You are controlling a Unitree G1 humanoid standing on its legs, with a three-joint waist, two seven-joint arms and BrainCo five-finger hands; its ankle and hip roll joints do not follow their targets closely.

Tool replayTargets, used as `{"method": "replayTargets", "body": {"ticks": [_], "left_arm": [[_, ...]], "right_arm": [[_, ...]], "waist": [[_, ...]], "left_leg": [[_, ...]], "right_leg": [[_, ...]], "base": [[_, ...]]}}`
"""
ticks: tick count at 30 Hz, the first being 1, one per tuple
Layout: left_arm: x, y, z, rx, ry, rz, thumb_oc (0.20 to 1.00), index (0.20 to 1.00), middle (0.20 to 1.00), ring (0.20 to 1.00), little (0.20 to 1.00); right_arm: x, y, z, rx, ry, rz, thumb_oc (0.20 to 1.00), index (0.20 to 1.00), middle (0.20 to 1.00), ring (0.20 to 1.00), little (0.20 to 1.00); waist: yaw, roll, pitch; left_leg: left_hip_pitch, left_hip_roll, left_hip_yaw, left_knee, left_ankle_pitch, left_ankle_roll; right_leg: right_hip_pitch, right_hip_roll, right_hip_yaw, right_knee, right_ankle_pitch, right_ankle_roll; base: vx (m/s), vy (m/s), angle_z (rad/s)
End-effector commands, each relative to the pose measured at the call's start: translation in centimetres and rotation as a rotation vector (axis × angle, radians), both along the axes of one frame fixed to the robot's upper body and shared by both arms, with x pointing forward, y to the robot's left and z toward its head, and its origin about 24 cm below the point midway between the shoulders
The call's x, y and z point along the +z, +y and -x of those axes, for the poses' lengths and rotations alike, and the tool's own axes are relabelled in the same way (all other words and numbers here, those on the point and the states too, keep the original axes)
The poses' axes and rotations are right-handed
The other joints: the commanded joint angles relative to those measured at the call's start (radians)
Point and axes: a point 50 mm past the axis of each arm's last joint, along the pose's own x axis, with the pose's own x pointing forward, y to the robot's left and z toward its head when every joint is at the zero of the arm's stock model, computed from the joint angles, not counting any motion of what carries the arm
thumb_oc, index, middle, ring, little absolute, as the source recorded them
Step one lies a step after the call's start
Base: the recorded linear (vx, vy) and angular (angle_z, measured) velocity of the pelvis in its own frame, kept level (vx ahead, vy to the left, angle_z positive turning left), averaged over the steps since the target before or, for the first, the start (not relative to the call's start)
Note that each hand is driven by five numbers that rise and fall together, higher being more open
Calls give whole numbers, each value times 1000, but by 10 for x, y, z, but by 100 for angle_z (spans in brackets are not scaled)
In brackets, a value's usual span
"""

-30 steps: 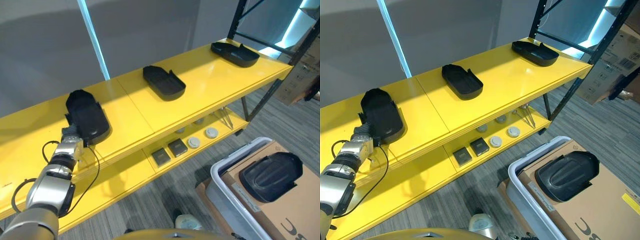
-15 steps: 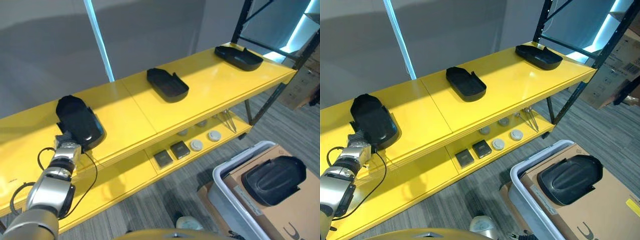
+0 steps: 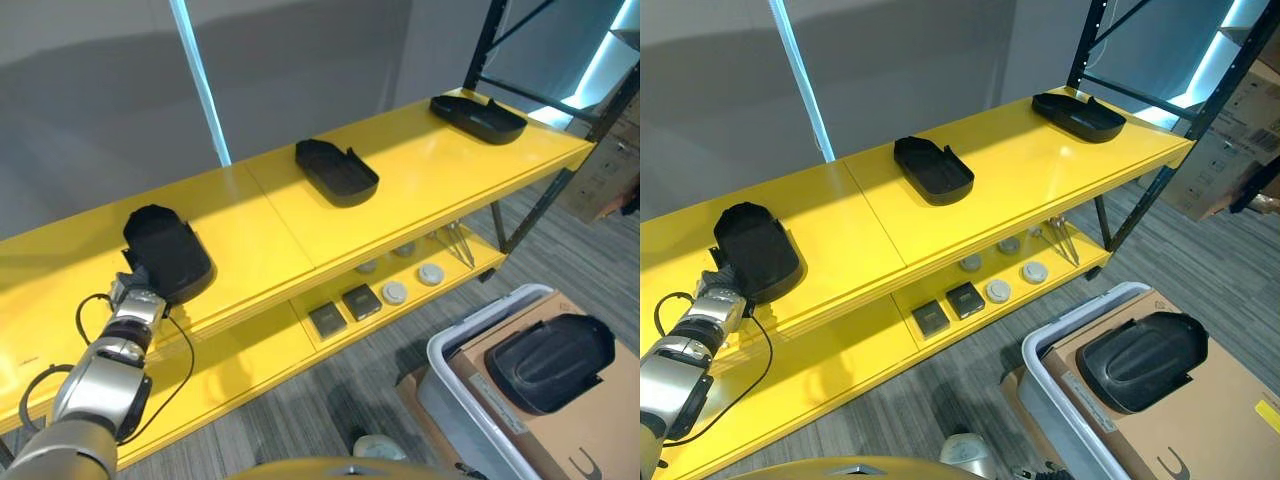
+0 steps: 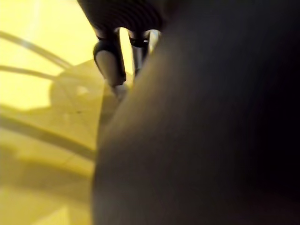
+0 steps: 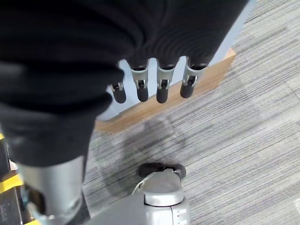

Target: Move parts from the plastic box to the shelf.

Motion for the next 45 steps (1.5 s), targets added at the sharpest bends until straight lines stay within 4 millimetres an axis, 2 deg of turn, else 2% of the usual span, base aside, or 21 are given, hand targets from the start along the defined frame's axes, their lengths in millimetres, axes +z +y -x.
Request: {"method": "replayTargets", "body": {"ticks": [1, 6, 7, 8, 14, 25, 26, 29, 30, 31, 32, 35, 36, 37, 38, 39, 40, 41, 42, 43, 45], "left_arm": [[20, 16, -7, 15, -22, -69, 200, 200, 200, 200, 200], [27, 21, -9, 18, -19, -105, 209, 209, 209, 209, 209], [28, 23, -9, 23, -20, -109, 573, 573, 573, 573, 573], [29, 24, -9, 27, -23, -113, 1000, 1000, 1000, 1000, 1000], [45, 37, -11, 54, -66, -159, 1000, 1000, 1000, 1000, 1000], [96, 76, -10, 2, -97, -310, 1000, 1000, 1000, 1000, 1000], [108, 82, -10, -11, -144, -333, 1000, 1000, 1000, 1000, 1000], [121, 83, -12, -23, -221, -367, 1000, 1000, 1000, 1000, 1000], [133, 81, -14, -37, -307, -402, 1000, 1000, 1000, 1000, 1000], [152, 74, -18, -73, -447, -420, 1000, 1000, 1000, 1000, 1000], [156, 72, -19, -90, -498, -427, 1000, 1000, 1000, 1000, 1000], [187, 47, -21, -216, -698, -414, 1000, 1000, 1000, 1000, 1000], [205, 16, -16, -390, -857, -356, 1000, 1000, 1000, 1000, 1000], [205, 15, -15, -402, -866, -352, 1000, 1000, 1000, 1000, 1000], [211, -2, -11, -492, -923, -308, 1000, 1000, 1000, 1000, 1000], [210, -31, 0, -630, -986, -221, 1000, 1000, 1000, 1000, 1000], [209, -34, 1, -652, -995, -207, 1000, 1000, 1000, 1000, 1000], [207, -49, 8, -715, -1018, -168, 1000, 1000, 1000, 1000, 1000], [207, -49, 8, -715, -1018, -168, 1000, 1000, 1000, 1000, 1000], [190, -79, 27, -861, -1043, -51, 1000, 1000, 1000, 1000, 1000], [188, -80, 28, -868, -1040, -42, 1000, 1000, 1000, 1000, 1000]], "right_arm": [[0, -1, -3, 25, 1, 8, 1000, 1000, 1000, 1000, 1000], [1, -3, -4, 26, -2, 7, 1000, 1000, 1000, 1000, 1000], [1, -3, -4, 26, -1, 6, 1000, 1000, 1000, 1000, 1000], [1, -3, -4, 28, 0, 6, 1000, 1000, 1000, 1000, 1000], [1, -4, -5, 47, 0, 10, 1000, 1000, 1000, 1000, 1000], [5, -10, -9, 38, -20, 22, 1000, 1000, 1000, 1000, 1000], [5, -10, -11, 37, -22, 24, 1000, 1000, 1000, 1000, 1000], [5, -10, -11, 35, -24, 25, 1000, 1000, 1000, 1000, 1000], [5, -9, -10, 32, -23, 26, 1000, 1000, 1000, 1000, 1000], [4, -8, -9, 23, -26, 31, 1000, 1000, 1000, 1000, 1000], [4, -8, -8, 22, -25, 33, 1000, 1000, 1000, 1000, 1000], [3, -5, -5, -7, -31, 31, 1000, 1000, 1000, 1000, 1000], [2, -2, -3, -30, -34, 26, 1000, 1000, 1000, 1000, 1000], [2, -2, -2, -29, -33, 27, 1000, 1000, 1000, 1000, 1000], [2, 1, -2, -36, -35, 24, 1000, 1000, 1000, 1000, 1000], [1, 5, -1, -45, -41, 17, 1000, 1000, 1000, 1000, 1000], [1, 5, -1, -46, -41, 16, 1000, 1000, 1000, 1000, 1000], [0, 8, -1, -51, -45, 13, 1000, 1000, 1000, 1000, 1000], [0, 8, -1, -51, -45, 13, 1000, 1000, 1000, 1000, 1000], [0, 15, -3, -68, -60, 5, 1000, 1000, 1000, 1000, 1000], [0, 15, -3, -69, -61, 5, 1000, 1000, 1000, 1000, 1000]], "waist": [[-20, -27, 24], [-24, -26, 23], [-25, -26, 22], [-25, -25, 21], [-22, -23, 18], [16, -11, 9], [26, -9, 9], [37, -8, 8], [46, -8, 8], [63, -8, 7], [65, -8, 9], [91, -13, 10], [111, -20, 13], [111, -20, 13], [120, -23, 15], [133, -28, 16], [134, -28, 15], [139, -31, 17], [139, -31, 17], [154, -36, 23], [154, -35, 23]], "left_leg": [[-26, 82, -53, 95, -60, -43], [-22, 82, -49, 93, -60, -45], [-21, 82, -48, 92, -60, -45], [-20, 82, -48, 91, -60, -45], [-13, 78, -50, 83, -59, -47], [-8, 66, -73, 77, -62, -46], [-8, 64, -80, 77, -64, -44], [-7, 62, -85, 74, -64, -44], [-7, 60, -90, 73, -64, -43], [-10, 58, -96, 70, -63, -42], [-7, 57, -99, 71, -66, -41], [-14, 53, -110, 71, -68, -39], [-15, 51, -122, 70, -71, -39], [-16, 50, -123, 70, -71, -39], [-15, 49, -128, 70, -73, -39], [-16, 47, -136, 67, -73, -40], [-17, 47, -137, 66, -73, -40], [-18, 46, -141, 65, -72, -40], [-18, 46, -141, 65, -72, -40], [-21, 46, -150, 60, -70, -42], [-22, 46, -151, 59, -69, -43]], "right_leg": [[23, -45, 21, -54, 0, 75], [26, -45, 26, -57, 2, 76], [26, -45, 26, -58, 2, 76], [28, -45, 26, -61, 2, 76], [35, -47, 24, -74, 8, 78], [53, -54, 1, -94, 19, 82], [56, -57, -4, -93, 19, 82], [59, -60, -11, -94, 20, 84], [62, -63, -15, -95, 22, 84], [63, -65, -20, -99, 27, 84], [68, -67, -23, -100, 26, 85], [71, -71, -32, -108, 33, 85], [78, -74, -42, -114, 37, 86], [78, -74, -43, -115, 37, 86], [84, -75, -48, -118, 38, 86], [86, -76, -55, -121, 40, 88], [86, -76, -56, -122, 40, 88], [87, -77, -58, -123, 42, 89], [87, -77, -58, -123, 42, 89], [89, -77, -66, -127, 46, 91], [89, -77, -66, -128, 47, 91]], "base": [[0, 0, 0], [0, 0, 0], [0, 0, 0], [0, 0, 0], [0, 0, 0], [-4, 5, 1], [0, 0, 0], [-19, 27, 6], [-24, 26, 24], [-23, 29, 25], [-26, 13, 21], [-18, 0, 14], [-10, 0, 20], [-6, 2, 15], [1, 2, 10], [1, 2, 8], [-7, -1, 9], [-6, -1, 7], [-28, -10, 10], [-25, -10, 11], [-12, -5, 3]]}}
